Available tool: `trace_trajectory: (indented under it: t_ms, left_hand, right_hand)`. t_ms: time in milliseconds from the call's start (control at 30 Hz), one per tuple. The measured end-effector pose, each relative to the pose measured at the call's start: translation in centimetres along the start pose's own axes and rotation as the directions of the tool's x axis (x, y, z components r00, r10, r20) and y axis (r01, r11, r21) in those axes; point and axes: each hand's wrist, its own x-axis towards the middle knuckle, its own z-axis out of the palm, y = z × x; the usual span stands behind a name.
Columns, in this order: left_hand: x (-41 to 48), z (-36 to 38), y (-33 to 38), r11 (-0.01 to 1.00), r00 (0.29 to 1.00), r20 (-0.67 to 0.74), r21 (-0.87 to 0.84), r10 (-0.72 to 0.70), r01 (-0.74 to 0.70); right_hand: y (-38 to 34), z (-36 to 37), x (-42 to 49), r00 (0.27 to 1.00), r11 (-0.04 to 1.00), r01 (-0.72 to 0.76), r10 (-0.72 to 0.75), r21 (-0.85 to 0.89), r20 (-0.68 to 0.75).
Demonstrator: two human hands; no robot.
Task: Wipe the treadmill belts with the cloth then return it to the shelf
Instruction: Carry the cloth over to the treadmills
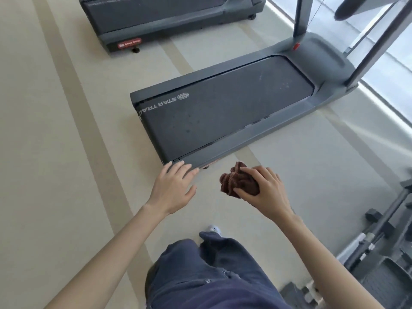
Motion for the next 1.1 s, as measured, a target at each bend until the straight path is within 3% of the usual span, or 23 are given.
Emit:
trace_trajectory:
  t_ms: [367, 933, 1100]
  left_hand:
    - [8.2, 0.4, -1.3, 0.983, 0.983, 0.025, -0.023, -0.181, 0.182]
    - [24.2, 2.6, -13.5, 0.928, 0.932, 0.096, -0.098, -0.35, 0.358]
    - [26.7, 3.5, -16.2, 0.907, 0.913, 0.063, -0.11, -0.402, 0.407]
  right_hand:
    - [4.8, -0.1, 12.9, 0.979, 0.982, 0.187, -0.187, 0.002, 0.079]
    - [4.7, 6.5, 38.1, 0.899, 0.929, 0.369, -0.359, 0.009, 0.252]
    - [5.2, 9.2, 43.0, 0.885, 0.933, 0.36, -0.348, 0.018, 0.309]
